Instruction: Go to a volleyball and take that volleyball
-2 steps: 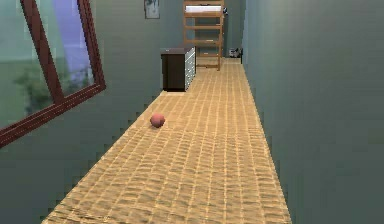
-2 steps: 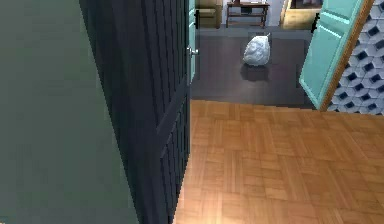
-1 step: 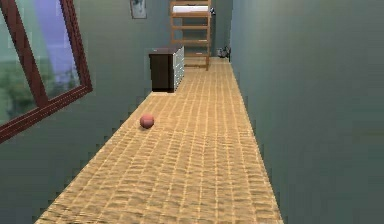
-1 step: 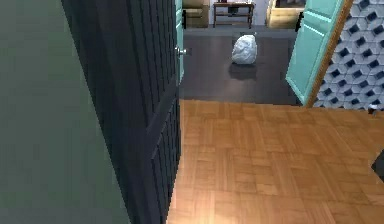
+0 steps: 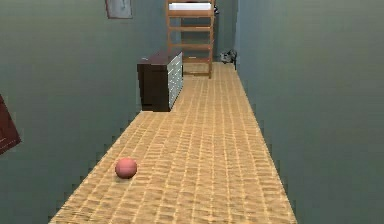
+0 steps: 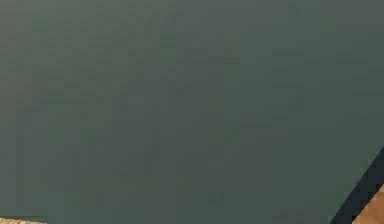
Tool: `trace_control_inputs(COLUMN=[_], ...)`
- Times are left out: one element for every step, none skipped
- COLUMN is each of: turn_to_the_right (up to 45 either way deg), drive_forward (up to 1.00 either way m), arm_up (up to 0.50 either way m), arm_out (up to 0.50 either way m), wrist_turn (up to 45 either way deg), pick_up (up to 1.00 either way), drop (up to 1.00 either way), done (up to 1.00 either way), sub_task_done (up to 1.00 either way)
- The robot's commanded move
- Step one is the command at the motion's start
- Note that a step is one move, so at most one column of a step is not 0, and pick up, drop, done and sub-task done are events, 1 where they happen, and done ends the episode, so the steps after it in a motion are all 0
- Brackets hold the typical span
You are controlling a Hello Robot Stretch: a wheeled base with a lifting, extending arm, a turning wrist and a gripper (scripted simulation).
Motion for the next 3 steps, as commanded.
trace_control_inputs(turn_to_the_right=[3.0, 0.0, -45.0], drive_forward=[0.00, 1.00, 0.00], arm_up=[0.00, 0.00, 0.00], arm_out=[0.00, 0.00, 0.00], wrist_turn=[0.0, 0.0, 0.0], pick_up=[0.00, 0.00, 0.00], drop=[0.00, 0.00, 0.00], done=[0.00, 0.00, 0.00], sub_task_done=[0.00, 0.00, 0.00])
